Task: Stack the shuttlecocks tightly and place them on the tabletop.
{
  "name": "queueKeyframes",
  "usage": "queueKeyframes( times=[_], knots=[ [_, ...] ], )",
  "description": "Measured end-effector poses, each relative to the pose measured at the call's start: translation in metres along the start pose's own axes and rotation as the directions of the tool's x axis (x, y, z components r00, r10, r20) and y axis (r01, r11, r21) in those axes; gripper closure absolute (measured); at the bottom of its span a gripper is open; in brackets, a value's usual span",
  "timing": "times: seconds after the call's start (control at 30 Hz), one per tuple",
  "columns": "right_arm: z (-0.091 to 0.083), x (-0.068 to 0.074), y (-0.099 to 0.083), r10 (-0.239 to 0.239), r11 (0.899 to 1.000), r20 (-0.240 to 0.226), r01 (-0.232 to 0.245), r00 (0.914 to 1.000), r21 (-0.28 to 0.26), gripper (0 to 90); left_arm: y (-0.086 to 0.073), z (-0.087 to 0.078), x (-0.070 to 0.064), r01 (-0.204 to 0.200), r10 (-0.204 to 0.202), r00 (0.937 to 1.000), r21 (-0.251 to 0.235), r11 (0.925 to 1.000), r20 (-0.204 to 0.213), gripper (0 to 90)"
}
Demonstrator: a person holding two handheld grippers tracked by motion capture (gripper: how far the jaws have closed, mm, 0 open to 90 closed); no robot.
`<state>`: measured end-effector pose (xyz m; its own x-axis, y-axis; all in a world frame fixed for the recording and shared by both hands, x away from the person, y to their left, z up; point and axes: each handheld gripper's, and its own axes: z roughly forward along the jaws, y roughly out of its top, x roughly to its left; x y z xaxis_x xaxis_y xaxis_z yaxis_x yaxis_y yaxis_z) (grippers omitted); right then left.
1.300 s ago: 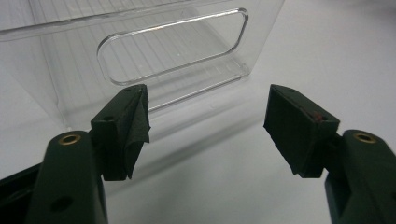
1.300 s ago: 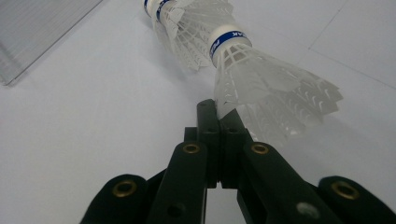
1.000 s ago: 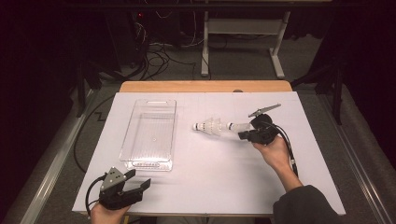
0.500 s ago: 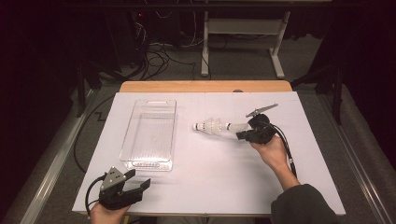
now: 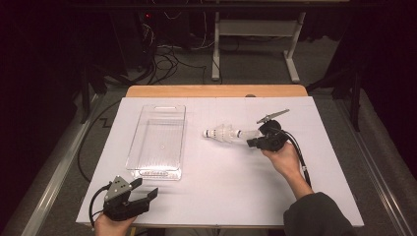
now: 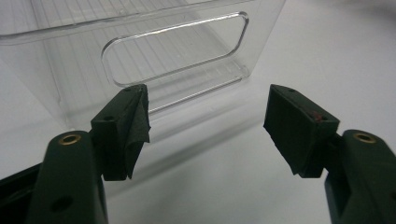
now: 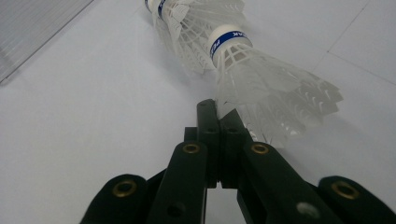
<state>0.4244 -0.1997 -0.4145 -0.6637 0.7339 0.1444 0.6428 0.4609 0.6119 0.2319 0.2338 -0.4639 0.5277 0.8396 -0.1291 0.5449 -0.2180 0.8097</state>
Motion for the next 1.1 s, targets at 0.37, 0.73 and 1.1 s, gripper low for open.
queueKeyframes(
  times=[0.37, 0.73, 1.1],
  knots=[
    [0.008, 0.002, 0.009, -0.022, 1.000, -0.013, 0.022, 0.9997, 0.007, 90.0, 0.000, -0.001, 0.000, 0.000, 0.000, 1.0000, -0.003, 1.0000, 0.000, 31.8],
    [0.015, 0.000, 0.011, -0.028, 0.999, -0.024, 0.028, 0.9993, 0.026, 90.0, 0.000, 0.000, 0.000, -0.001, 0.001, 1.0000, 0.000, 1.0000, 0.003, 31.8],
    [0.022, 0.006, 0.022, -0.061, 0.997, -0.045, 0.063, 0.9971, 0.041, 90.0, 0.000, 0.000, 0.000, 0.000, 0.000, 1.0000, -0.001, 1.0000, 0.004, 31.8]
  ],
)
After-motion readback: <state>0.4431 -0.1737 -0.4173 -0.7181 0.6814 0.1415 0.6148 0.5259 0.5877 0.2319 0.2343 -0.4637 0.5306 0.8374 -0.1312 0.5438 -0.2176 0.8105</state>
